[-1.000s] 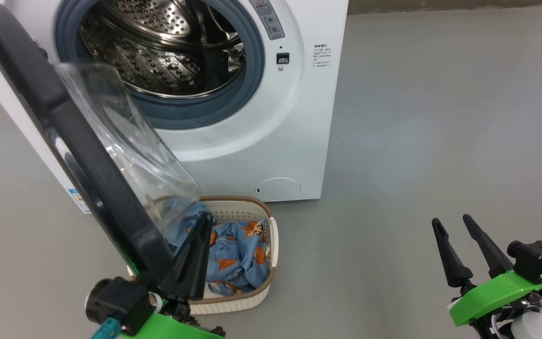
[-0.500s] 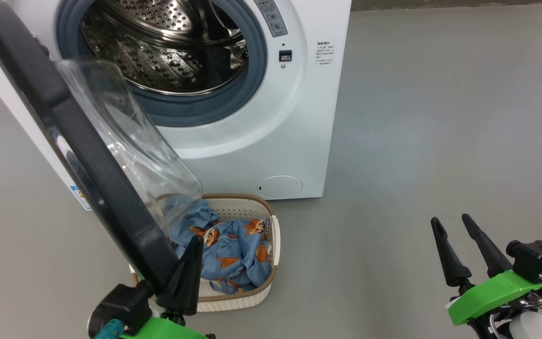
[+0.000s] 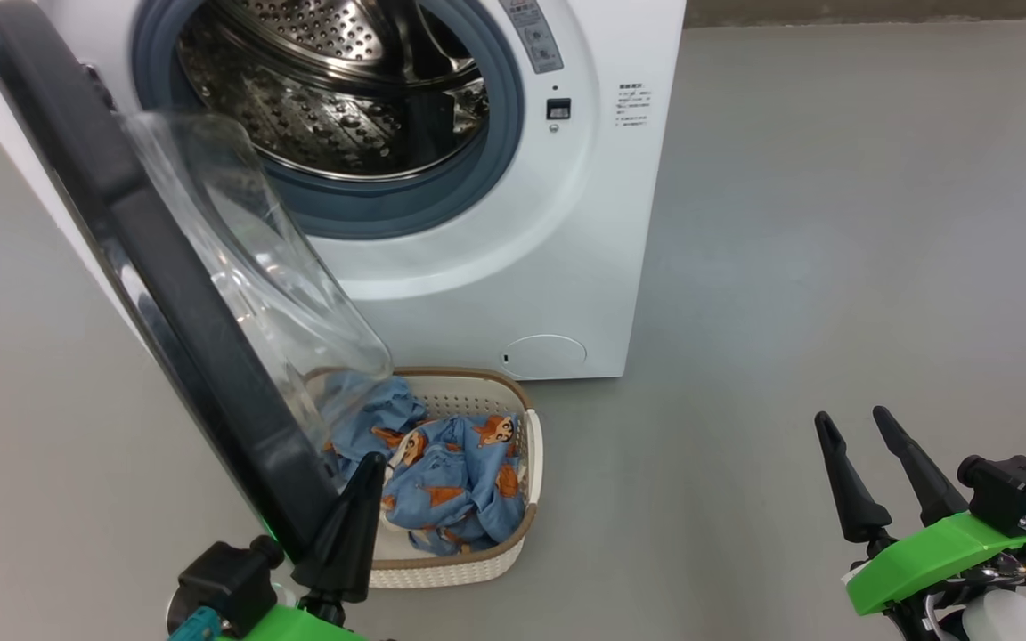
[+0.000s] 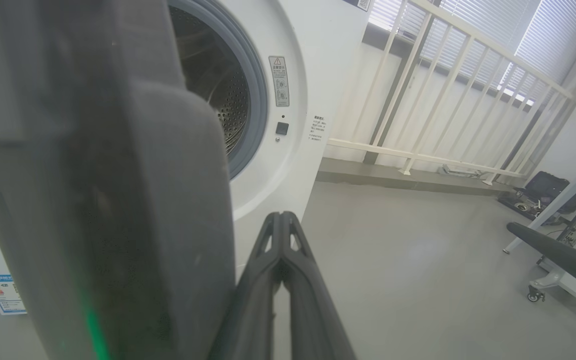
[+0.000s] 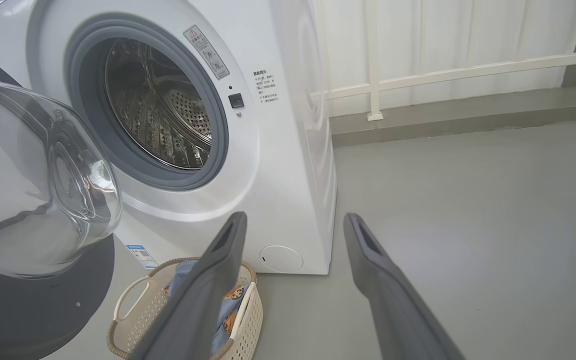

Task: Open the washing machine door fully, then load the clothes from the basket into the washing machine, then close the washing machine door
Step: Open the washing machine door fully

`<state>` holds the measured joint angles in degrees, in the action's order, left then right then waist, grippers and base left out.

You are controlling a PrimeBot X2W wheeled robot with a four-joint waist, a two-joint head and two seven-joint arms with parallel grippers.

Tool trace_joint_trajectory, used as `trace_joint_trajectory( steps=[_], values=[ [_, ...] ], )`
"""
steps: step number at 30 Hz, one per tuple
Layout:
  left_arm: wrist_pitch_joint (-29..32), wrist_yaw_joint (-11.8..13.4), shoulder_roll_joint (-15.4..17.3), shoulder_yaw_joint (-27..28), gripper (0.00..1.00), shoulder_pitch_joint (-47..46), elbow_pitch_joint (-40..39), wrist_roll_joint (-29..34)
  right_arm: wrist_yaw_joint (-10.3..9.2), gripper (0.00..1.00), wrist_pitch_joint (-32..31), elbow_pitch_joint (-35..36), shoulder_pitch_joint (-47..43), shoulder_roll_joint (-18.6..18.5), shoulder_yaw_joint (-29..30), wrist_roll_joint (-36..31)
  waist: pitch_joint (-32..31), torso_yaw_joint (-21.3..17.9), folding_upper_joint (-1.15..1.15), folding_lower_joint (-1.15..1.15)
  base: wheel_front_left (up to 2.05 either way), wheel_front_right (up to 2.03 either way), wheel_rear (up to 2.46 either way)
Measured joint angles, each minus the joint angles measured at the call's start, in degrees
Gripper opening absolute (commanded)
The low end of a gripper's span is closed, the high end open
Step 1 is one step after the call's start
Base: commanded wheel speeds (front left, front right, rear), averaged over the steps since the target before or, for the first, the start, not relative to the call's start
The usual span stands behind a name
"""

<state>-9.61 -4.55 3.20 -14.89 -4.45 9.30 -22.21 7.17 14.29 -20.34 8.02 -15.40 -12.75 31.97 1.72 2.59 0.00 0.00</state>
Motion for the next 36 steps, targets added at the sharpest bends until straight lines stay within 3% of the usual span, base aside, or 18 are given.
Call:
trace_joint_trajectory(
  steps=[14, 29, 36],
  values=[
    [0.0, 0.7, 0.4, 0.0, 0.00, 0.1, -0.1, -0.6, 0.00, 1.00, 0.0, -0.1, 0.0, 0.6, 0.2, 0.0, -0.2, 5.8, 0.00, 0.00, 0.00, 0.00, 0.00],
    [0.0, 4.7, 2.5, 4.2, 0.00, 0.3, -0.2, -1.7, -0.01, 1.00, 0.0, -0.1, 0.0, 0.8, 0.4, 0.0, 0.2, 12.9, 0.00, 0.00, 0.00, 0.00, 0.00],
    [0.7, 5.3, 4.7, 6.4, 0.00, 0.0, -0.2, -2.5, 0.00, 1.00, 0.0, -0.1, 0.0, 0.8, 0.4, 0.0, 0.9, 15.5, 0.00, 0.00, 0.00, 0.00, 0.00]
  ],
)
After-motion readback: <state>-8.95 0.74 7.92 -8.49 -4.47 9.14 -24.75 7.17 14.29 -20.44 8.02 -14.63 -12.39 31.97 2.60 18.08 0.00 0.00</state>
